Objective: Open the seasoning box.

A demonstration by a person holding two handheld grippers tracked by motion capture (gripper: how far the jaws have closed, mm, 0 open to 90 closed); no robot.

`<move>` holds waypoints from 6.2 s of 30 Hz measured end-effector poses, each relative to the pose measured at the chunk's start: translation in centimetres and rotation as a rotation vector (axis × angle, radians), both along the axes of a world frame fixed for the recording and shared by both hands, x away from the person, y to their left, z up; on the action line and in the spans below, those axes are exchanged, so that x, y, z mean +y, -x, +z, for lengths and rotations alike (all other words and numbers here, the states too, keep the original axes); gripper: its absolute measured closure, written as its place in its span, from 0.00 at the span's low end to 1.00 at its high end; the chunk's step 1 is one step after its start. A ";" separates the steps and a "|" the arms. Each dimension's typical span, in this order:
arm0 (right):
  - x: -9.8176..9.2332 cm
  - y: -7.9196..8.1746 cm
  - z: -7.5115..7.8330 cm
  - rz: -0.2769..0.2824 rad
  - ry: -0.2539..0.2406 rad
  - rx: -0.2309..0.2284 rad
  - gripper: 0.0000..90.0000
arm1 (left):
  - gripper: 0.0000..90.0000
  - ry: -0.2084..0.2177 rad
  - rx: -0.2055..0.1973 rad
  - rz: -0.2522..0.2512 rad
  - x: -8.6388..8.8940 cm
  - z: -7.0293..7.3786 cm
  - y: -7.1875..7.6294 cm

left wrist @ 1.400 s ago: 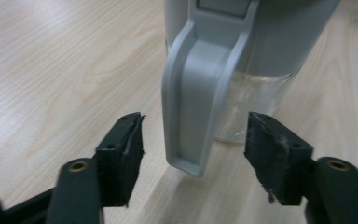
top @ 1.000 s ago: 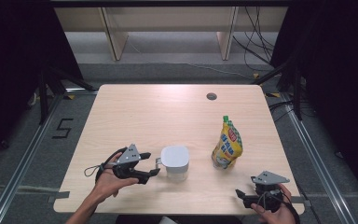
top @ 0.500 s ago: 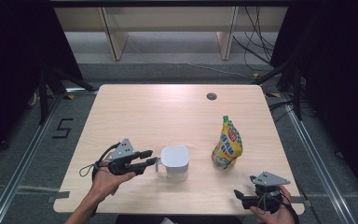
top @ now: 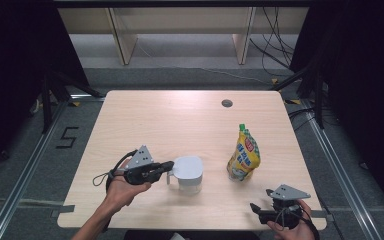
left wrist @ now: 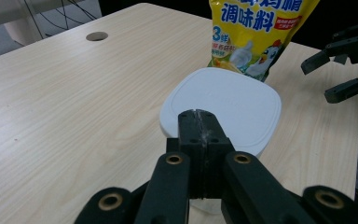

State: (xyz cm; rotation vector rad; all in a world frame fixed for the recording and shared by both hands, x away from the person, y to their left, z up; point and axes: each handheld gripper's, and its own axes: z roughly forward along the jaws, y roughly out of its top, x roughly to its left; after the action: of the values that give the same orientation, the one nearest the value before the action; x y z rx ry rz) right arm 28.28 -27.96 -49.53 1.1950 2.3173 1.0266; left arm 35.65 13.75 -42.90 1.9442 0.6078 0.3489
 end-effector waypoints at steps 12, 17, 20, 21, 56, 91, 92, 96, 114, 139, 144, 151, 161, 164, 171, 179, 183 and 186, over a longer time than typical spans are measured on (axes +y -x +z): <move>0.8 0.7 1.3 0.068 -0.005 -0.128 0.59 | 0.99 -0.022 0.001 0.025 -0.8 -0.2 -0.5; 1.4 0.8 1.5 0.116 -0.007 -0.152 0.68 | 0.99 -0.020 0.001 0.025 -0.7 -0.2 -0.5; 1.8 0.9 1.6 0.132 -0.021 -0.158 0.73 | 0.99 -0.023 0.004 0.034 -0.7 -0.3 -0.4; 1.9 0.8 1.6 0.140 -0.017 -0.172 0.75 | 0.99 -0.024 -0.007 0.028 -0.6 -0.3 -0.4; 9.7 -2.9 3.3 0.278 -0.099 -0.267 1.00 | 0.99 0.017 0.000 0.047 -0.3 -0.6 -0.3; 12.6 -5.1 4.5 0.309 -0.122 -0.295 1.00 | 0.99 0.022 0.001 0.046 0.3 -1.1 0.1; 12.6 -5.1 4.5 0.309 -0.122 -0.295 1.00 | 0.99 0.022 0.001 0.046 0.3 -1.1 0.1; 13.2 -5.3 4.8 0.335 -0.129 -0.310 1.00 | 0.99 0.020 0.000 0.041 0.3 -1.1 0.1; 15.1 -5.1 6.2 0.378 -0.145 -0.341 1.00 | 0.81 0.003 -0.018 0.034 1.9 -1.4 1.0; 19.2 -5.2 7.2 0.443 -0.177 -0.373 1.00 | 0.29 -0.065 0.050 0.075 4.4 -6.9 1.7; 17.9 -4.6 7.3 0.417 -0.163 -0.370 0.96 | 0.28 -0.064 0.050 0.072 4.3 -6.9 2.0; 14.0 -3.8 5.2 0.337 -0.151 -0.318 0.84 | 0.26 -0.092 0.053 0.076 4.1 -7.1 2.2; 9.4 -2.1 3.8 0.216 -0.164 -0.256 0.61 | 0.26 -0.097 0.079 0.078 4.0 -7.3 2.5; 8.2 -1.5 3.5 0.192 -0.171 -0.261 0.59 | 0.26 -0.112 0.073 0.079 4.1 -7.2 2.5; 5.9 -0.4 3.4 0.113 -0.151 -0.266 0.54 | 0.25 -0.078 0.081 0.094 3.9 -7.4 2.5; 3.7 -0.5 2.7 -0.017 -0.142 -0.223 0.46 | 0.24 -0.097 0.089 0.088 3.8 -7.3 2.4; 2.9 -0.9 2.3 -0.071 -0.136 -0.235 0.38 | 0.24 -0.089 0.083 0.089 3.8 -7.4 2.3; 2.8 -0.9 2.2 -0.107 -0.144 -0.218 0.32 | 0.24 -0.113 0.080 0.082 3.9 -7.3 2.1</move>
State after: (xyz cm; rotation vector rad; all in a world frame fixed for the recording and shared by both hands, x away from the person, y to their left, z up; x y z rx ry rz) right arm 29.20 -25.11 -47.31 1.1811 2.0212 1.2359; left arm 33.55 17.69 -50.19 2.0535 0.7355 0.3649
